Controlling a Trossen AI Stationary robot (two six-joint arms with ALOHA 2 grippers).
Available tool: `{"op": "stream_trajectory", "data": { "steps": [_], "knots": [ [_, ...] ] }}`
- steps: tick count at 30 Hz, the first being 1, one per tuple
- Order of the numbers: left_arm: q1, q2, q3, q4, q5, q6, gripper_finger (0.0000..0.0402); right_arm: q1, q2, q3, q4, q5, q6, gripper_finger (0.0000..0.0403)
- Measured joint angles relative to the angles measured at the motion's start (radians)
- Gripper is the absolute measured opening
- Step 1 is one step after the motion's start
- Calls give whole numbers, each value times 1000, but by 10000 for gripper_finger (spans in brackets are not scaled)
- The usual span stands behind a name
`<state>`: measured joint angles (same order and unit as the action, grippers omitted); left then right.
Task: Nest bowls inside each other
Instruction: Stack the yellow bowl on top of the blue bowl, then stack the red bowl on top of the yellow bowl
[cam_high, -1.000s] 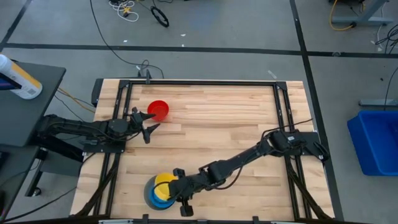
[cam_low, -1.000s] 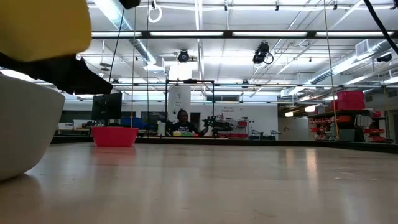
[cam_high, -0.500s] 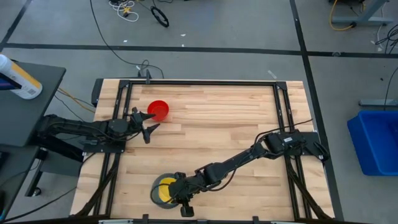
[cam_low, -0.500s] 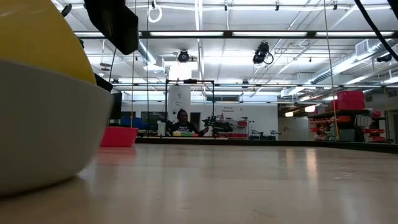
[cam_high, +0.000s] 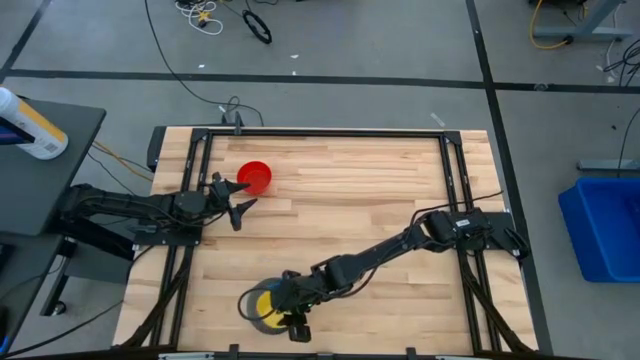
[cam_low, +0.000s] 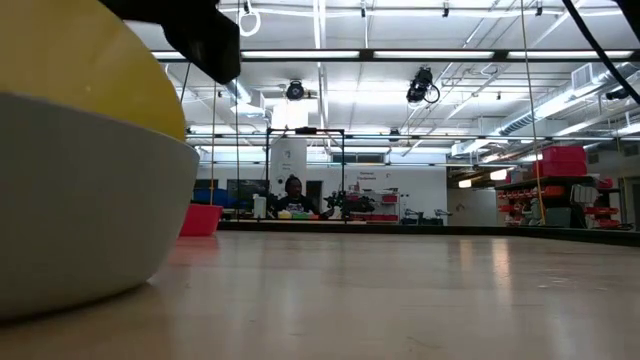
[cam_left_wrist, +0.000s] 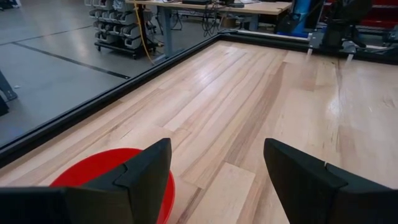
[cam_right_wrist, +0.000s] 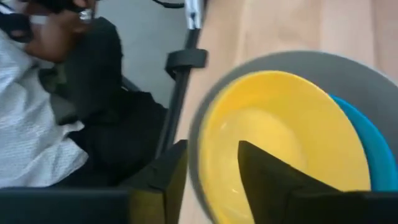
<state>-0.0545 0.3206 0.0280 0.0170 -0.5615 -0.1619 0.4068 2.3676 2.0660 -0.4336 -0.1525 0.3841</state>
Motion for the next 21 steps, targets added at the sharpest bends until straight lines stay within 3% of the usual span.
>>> {"op": "stream_trajectory", "data": {
  "steps": [4,9,21],
  "knots": [
    [0,0,0,0,1,0,263,-1,0,1,-37,45,16,165],
    [0,0,0,0,1,0,263,0,3,1,-50,93,53,154],
    [0,0,0,0,2,0,263,4,58,7,-121,92,57,162]
  ]
}}
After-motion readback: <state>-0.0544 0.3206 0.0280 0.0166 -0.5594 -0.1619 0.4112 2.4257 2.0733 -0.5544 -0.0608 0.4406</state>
